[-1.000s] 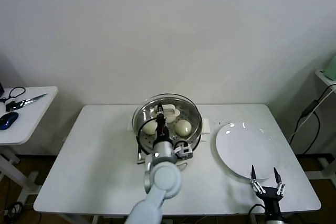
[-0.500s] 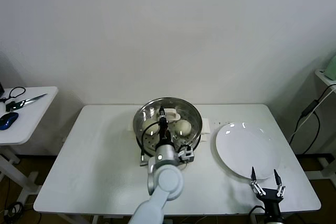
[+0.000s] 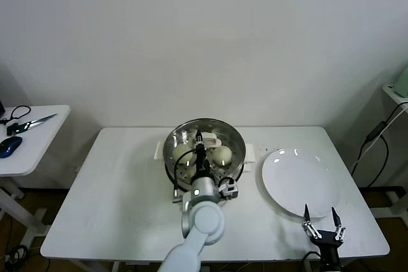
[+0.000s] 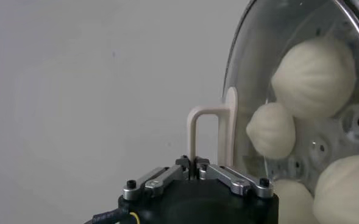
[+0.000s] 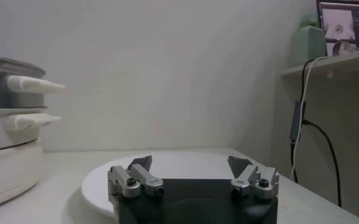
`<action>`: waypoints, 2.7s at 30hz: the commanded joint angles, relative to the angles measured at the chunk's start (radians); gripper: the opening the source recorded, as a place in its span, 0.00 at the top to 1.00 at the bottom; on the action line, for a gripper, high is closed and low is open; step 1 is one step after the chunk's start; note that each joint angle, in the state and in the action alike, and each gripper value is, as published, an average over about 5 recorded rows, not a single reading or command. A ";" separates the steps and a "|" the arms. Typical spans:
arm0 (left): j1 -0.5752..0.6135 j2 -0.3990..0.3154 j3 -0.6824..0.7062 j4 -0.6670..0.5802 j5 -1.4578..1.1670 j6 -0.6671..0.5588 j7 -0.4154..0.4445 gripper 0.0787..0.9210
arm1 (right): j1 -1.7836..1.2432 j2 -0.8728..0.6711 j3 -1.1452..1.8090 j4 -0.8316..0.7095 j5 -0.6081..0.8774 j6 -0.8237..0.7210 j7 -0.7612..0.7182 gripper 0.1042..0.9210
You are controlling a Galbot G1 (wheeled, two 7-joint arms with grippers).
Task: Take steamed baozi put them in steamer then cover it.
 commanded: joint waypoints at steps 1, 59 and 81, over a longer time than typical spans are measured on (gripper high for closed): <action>-0.003 -0.049 0.008 0.010 -0.012 0.007 -0.017 0.93 | -0.002 0.002 -0.002 0.001 -0.005 0.003 -0.002 0.12; 0.604 0.377 -0.833 -0.345 -1.962 -0.719 -0.304 0.12 | 0.002 -0.014 -0.028 0.047 0.011 -0.005 0.014 0.12; 0.652 0.273 -0.642 -0.143 -1.871 -0.917 -0.271 0.12 | -0.012 -0.030 -0.037 0.053 0.013 -0.023 -0.005 0.12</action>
